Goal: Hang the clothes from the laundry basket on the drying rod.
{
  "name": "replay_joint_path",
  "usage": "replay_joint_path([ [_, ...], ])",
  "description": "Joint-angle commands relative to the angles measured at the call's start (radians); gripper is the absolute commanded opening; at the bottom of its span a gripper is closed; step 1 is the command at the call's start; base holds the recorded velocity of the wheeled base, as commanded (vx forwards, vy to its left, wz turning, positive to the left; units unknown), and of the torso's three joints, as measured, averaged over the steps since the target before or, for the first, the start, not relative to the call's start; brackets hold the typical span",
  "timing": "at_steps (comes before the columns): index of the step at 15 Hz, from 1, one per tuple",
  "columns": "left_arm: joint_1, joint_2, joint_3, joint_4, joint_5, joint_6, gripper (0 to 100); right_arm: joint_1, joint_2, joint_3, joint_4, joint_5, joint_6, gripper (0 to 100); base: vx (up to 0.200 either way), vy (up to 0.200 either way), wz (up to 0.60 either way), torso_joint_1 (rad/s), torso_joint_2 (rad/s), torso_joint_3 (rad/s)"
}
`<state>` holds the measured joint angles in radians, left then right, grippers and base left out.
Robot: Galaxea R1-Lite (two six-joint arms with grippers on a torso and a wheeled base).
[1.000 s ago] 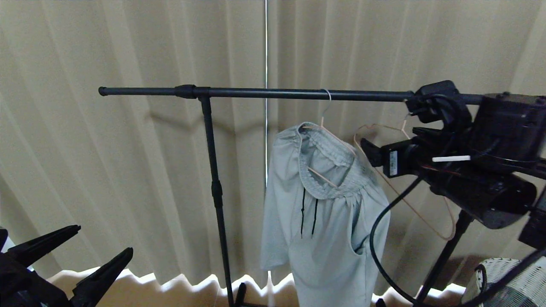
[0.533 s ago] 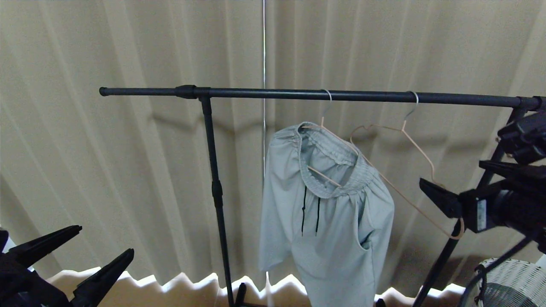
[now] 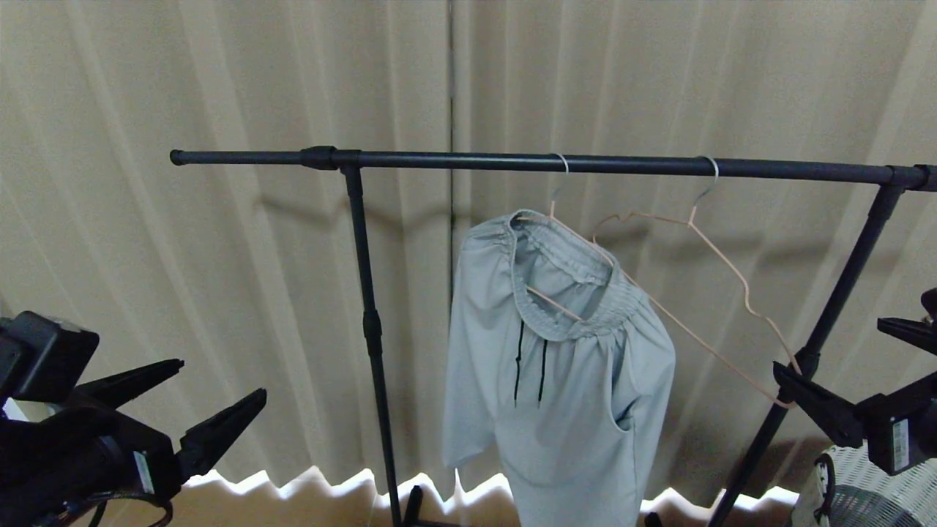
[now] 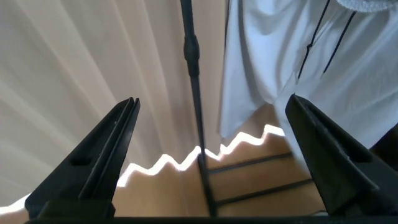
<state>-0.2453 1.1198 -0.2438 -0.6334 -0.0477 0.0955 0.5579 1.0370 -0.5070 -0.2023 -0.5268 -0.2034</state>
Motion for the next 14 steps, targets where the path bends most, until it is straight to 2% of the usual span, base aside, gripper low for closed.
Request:
replay_joint_path([
  [1, -0.002, 0.061, -0.009, -0.017, 0.0, -0.011, 100, 0.0, -0.029, 0.024, -0.006, 0.002, -0.011, 100, 0.0, 0.0, 0.0, 0.0, 0.0, 0.0],
  [2, -0.003, 0.057, -0.006, -0.022, 0.0, -0.011, 100, 0.0, -0.023, 0.022, -0.009, 0.008, -0.01, 100, 0.0, 0.0, 0.0, 0.0, 0.0, 0.0],
  [5, -0.02, 0.052, 0.005, -0.022, 0.002, -0.01, 100, 0.0, -0.028, 0.051, -0.008, 0.165, -0.004, 100, 0.0, 0.0, 0.0, 0.0, 0.0, 0.0],
  [7, -0.023, 0.051, 0.011, -0.022, 0.002, -0.005, 100, -0.003, -0.025, 0.053, -0.008, 0.235, 0.013, 100, 0.0, 0.0, 0.0, 0.0, 0.0, 0.0],
  [9, -0.023, 0.048, 0.011, -0.023, 0.002, -0.003, 100, -0.003, 0.011, 0.073, -0.008, 0.288, 0.105, 100, 0.0, 0.0, 0.0, 0.0, 0.0, 0.0],
  [11, -0.025, 0.046, 0.017, -0.023, 0.002, -0.002, 100, -0.016, 0.043, 0.113, -0.009, 0.284, 0.154, 100, 0.0, 0.0, 0.0, 0.0, 0.0, 0.0],
  [14, -0.023, 0.046, 0.023, -0.023, 0.002, -0.002, 100, -0.027, 0.08, 0.203, -0.103, 0.291, 0.136, 100, 0.0, 0.0, 0.0, 0.0, 0.0, 0.0],
])
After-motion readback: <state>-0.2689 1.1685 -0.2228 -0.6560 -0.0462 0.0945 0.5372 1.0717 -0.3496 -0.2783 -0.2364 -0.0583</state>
